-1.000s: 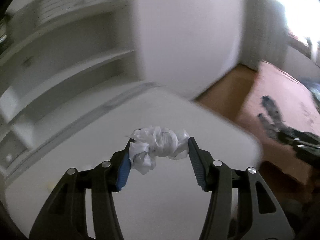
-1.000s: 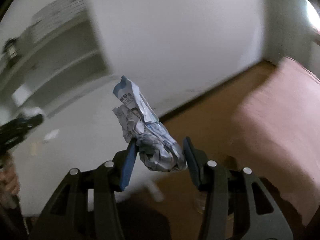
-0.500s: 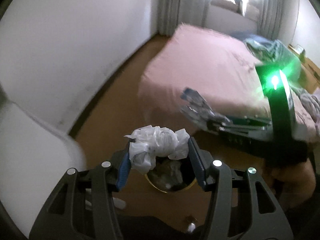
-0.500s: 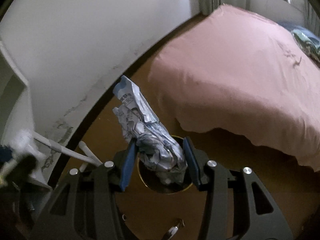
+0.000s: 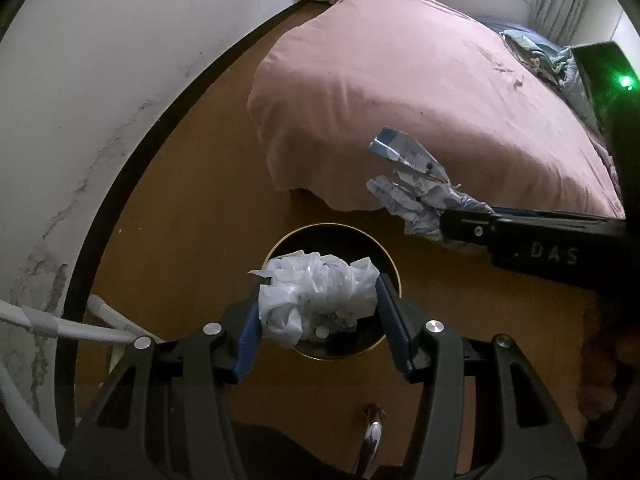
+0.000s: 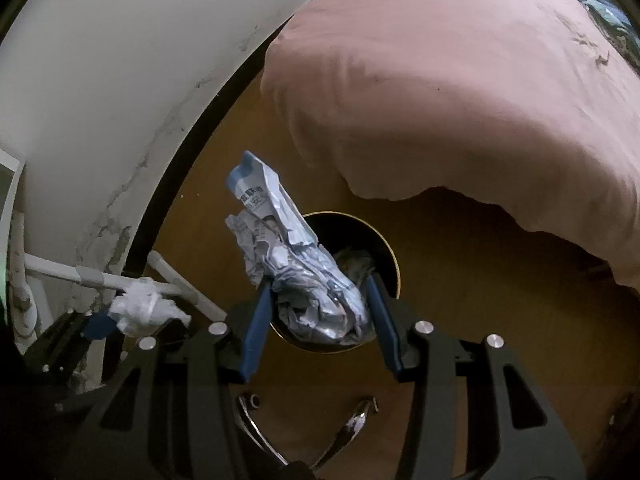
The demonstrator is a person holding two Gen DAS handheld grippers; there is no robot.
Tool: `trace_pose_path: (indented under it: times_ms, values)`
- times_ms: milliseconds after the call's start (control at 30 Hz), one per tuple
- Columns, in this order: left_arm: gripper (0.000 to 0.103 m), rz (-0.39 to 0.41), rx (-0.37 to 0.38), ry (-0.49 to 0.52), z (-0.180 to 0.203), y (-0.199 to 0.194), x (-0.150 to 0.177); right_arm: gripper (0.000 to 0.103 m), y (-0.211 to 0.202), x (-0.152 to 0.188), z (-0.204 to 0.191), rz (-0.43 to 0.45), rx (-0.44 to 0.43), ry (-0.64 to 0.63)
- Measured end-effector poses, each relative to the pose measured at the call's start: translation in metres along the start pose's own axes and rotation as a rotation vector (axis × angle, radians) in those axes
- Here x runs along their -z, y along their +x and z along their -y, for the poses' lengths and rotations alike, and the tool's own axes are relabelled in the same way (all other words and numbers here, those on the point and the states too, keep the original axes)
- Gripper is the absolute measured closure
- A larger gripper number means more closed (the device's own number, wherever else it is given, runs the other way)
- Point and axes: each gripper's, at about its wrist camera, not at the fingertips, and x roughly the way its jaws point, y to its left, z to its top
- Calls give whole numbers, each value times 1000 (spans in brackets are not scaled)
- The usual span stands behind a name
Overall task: Collect trash
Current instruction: 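Carry the tissue and paper over the bin and open both tools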
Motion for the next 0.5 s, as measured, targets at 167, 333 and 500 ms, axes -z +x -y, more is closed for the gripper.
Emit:
trace_pose_path:
  times_ms: [167, 333, 500]
  values:
    - [49, 7, -7, 31, -2, -3, -7, 55, -3, 3, 2, 9, 0, 9]
    - [38, 20, -33, 58, 3, -8, -9, 55, -1, 3, 2, 0, -9, 12]
    - [36, 12, -35, 42, -2, -8, -9, 55, -1, 2, 0, 0, -11, 10]
